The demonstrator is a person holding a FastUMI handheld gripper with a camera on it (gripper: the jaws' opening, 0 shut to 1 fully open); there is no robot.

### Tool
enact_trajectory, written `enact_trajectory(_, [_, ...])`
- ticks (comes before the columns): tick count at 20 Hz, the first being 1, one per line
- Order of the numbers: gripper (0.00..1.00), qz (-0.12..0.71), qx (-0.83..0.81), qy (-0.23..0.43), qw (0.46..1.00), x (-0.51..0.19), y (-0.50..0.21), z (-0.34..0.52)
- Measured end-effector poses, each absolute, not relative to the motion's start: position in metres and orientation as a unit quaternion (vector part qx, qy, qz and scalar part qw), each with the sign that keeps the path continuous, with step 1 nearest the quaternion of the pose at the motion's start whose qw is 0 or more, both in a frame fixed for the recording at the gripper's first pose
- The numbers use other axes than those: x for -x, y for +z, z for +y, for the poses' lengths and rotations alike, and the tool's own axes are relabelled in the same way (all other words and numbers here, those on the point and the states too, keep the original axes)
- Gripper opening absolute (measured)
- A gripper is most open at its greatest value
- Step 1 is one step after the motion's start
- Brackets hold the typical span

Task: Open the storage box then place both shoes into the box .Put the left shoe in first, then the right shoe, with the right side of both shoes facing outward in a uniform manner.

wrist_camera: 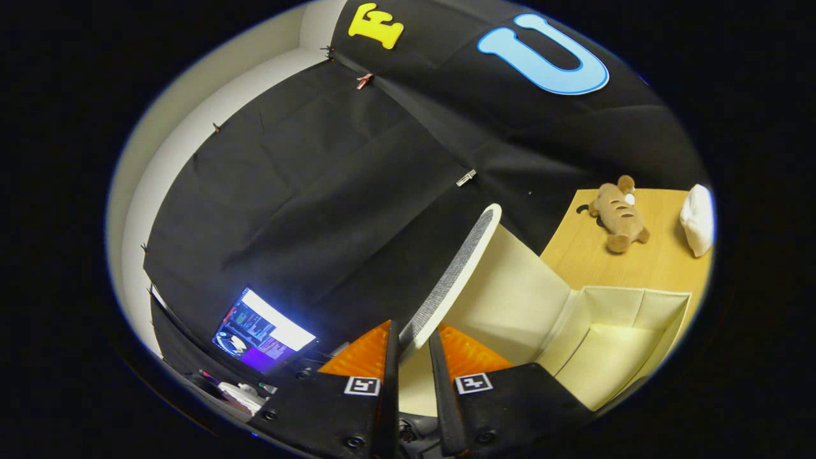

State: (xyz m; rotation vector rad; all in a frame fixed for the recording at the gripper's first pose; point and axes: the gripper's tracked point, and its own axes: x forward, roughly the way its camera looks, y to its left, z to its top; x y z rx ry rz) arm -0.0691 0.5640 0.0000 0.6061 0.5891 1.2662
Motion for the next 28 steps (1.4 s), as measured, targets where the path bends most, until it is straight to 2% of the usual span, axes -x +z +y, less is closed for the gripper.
enact_trajectory(2, [0.40, 0.264, -0.265, 0.564, 0.736, 0.066, -0.001, 0.561])
enact_trajectory(3, [0.50, 0.261, -0.261, 0.557, 0.744, 0.063, -0.005, 0.561])
enact_trajectory(4, [0.56, 0.257, -0.255, 0.550, 0.753, 0.060, -0.007, 0.558])
enact_trajectory(5, [0.66, 0.251, -0.248, 0.541, 0.764, 0.055, -0.009, 0.553])
enact_trajectory(11, [0.83, 0.217, -0.181, 0.484, 0.828, 0.043, -0.025, 0.496])
enact_trajectory(17, [0.86, 0.218, -0.102, 0.409, 0.880, 0.039, -0.076, 0.389])
enact_trajectory(24, [0.86, 0.297, -0.110, 0.291, 0.903, 0.042, -0.178, 0.255])
enact_trajectory(28, [0.86, 0.366, -0.092, 0.229, 0.897, 0.051, -0.256, 0.199])
